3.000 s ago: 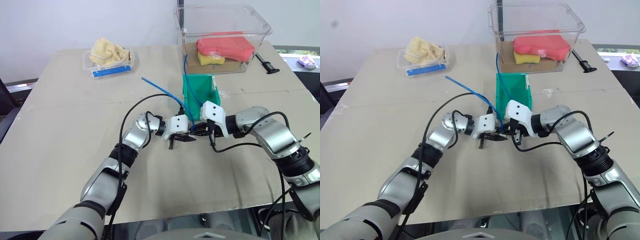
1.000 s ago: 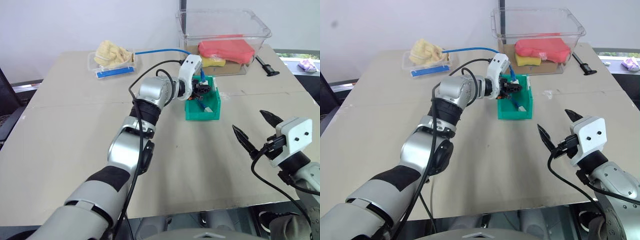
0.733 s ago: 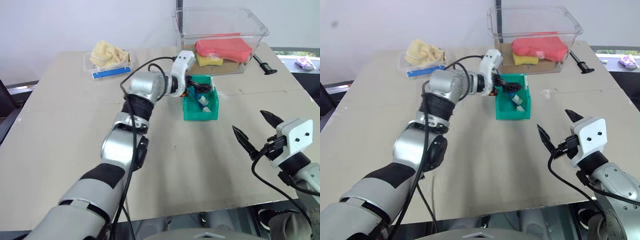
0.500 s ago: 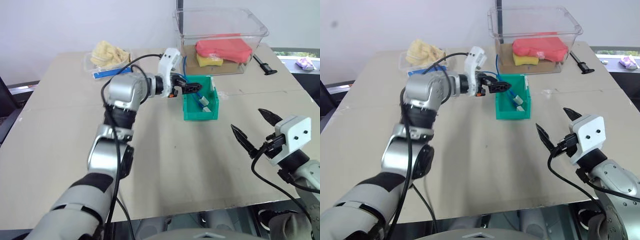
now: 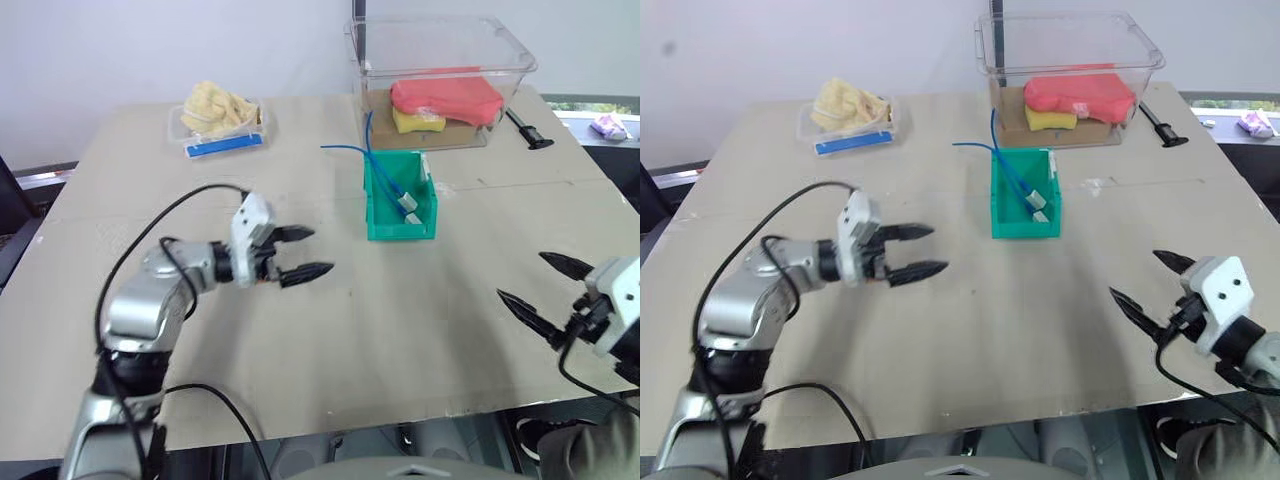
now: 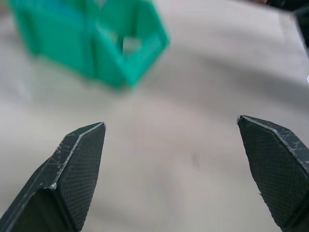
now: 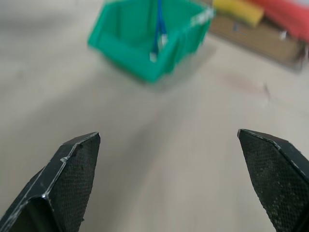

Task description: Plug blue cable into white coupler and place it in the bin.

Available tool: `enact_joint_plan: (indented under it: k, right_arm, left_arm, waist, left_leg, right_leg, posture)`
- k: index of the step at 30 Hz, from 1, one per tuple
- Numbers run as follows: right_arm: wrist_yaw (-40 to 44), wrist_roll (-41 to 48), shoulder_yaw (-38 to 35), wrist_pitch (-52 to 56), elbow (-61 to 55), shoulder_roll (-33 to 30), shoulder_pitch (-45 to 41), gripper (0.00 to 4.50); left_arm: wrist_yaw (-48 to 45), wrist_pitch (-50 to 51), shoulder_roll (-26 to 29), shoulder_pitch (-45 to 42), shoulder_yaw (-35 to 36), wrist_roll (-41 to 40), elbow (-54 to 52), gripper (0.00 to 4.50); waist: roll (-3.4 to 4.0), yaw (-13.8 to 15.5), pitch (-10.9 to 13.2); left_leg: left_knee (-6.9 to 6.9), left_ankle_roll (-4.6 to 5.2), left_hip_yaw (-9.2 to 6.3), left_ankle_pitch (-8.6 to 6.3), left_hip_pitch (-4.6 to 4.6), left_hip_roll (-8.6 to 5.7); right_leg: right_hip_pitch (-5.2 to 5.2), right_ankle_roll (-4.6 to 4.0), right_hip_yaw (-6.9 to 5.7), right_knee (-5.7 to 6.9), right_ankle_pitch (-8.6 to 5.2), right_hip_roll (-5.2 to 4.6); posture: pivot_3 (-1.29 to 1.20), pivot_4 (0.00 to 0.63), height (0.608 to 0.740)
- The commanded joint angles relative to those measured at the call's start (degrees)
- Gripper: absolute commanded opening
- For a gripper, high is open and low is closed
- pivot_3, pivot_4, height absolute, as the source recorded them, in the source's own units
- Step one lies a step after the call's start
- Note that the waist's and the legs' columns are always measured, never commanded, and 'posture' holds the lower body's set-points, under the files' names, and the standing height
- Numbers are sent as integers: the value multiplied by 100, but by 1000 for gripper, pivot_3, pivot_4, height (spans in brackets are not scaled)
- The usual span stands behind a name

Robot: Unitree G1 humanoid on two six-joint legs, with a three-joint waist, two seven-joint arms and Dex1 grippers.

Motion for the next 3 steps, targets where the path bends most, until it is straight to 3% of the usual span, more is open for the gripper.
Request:
enact_joint_plan:
  k: [1, 3]
  right_arm:
    - [497, 55, -407, -340, 270, -210, 227, 4500]
    - [600, 56, -435, -373, 431, -287, 271, 4500]
  left_arm:
    - [-259, -331, 348, 581, 413, -150, -192, 4473]
    - [-310, -417, 452, 847, 446, -157, -233, 4473]
  waist:
    - [2, 2, 1]
    - [1, 0, 1]
  left_leg:
    - [0, 0, 1, 0, 3, 1]
    - [0, 1, 1, 0, 13, 3]
  right_leg:
    - [3, 9, 0, 0, -6, -1]
    - [14, -7, -1, 0, -20, -2]
  posture:
    - [0, 150, 740]
    - [0, 150, 740]
